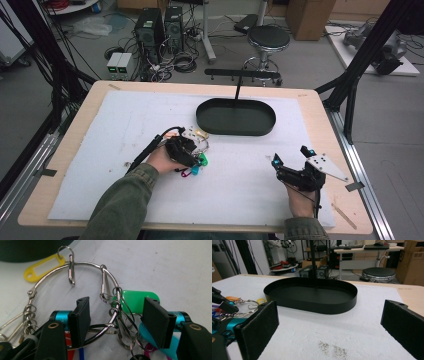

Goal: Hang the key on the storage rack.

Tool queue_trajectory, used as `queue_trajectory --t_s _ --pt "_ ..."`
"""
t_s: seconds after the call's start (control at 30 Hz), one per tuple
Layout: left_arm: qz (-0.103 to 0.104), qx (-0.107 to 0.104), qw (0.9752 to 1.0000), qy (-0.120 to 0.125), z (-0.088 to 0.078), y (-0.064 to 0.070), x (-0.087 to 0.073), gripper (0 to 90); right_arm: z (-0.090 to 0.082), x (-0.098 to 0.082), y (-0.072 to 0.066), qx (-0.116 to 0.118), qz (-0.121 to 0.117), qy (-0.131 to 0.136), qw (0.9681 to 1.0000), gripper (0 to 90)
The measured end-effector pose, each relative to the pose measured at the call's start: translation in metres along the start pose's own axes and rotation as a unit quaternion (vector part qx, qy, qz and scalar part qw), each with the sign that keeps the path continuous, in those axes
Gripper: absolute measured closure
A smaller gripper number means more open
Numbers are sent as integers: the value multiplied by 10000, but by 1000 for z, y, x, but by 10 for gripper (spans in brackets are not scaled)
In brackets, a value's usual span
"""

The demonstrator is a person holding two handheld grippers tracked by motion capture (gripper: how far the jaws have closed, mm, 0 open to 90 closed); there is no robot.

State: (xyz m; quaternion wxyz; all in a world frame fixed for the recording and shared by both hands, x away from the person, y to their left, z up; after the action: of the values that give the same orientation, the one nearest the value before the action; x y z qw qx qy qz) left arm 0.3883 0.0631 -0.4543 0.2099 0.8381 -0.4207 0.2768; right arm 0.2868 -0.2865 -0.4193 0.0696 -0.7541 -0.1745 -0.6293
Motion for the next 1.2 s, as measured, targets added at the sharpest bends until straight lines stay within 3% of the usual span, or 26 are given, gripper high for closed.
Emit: queue_trajectory --t_s 0.17,0.33,0.47,0.77,1.2 --pt "258 -124 9996 1 -1 4 1 702 0 0 0 -1 9 -11 10000 5" --pt "245 -9 9997 14 -4 4 2 778 0 0 0 -3 29 0 10000 5" --pt "114 -77 9999 46 -9 1 3 788 -1 0 0 -1 32 7 10000 5" --pt "0 -16 9995 325 -29 2 10 789 -2 1 -1 2 56 42 10000 5" --pt "48 -39 9985 548 -58 3 41 790 -3 2 -1 32 81 102 9999 5"
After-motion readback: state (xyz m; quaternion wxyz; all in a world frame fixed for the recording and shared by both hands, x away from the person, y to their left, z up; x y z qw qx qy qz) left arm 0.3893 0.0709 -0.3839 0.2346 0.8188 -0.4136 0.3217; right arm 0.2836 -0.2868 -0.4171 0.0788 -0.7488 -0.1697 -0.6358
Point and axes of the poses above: each handheld gripper's, and its own axes: z roughly forward along the jaws, x roughly out of its top, y roughly to its right, the point moved 3 cm from there along z, roughly forward along the jaws, and after that the axes turned 11 degrees about -z, right-handed, at the moved point
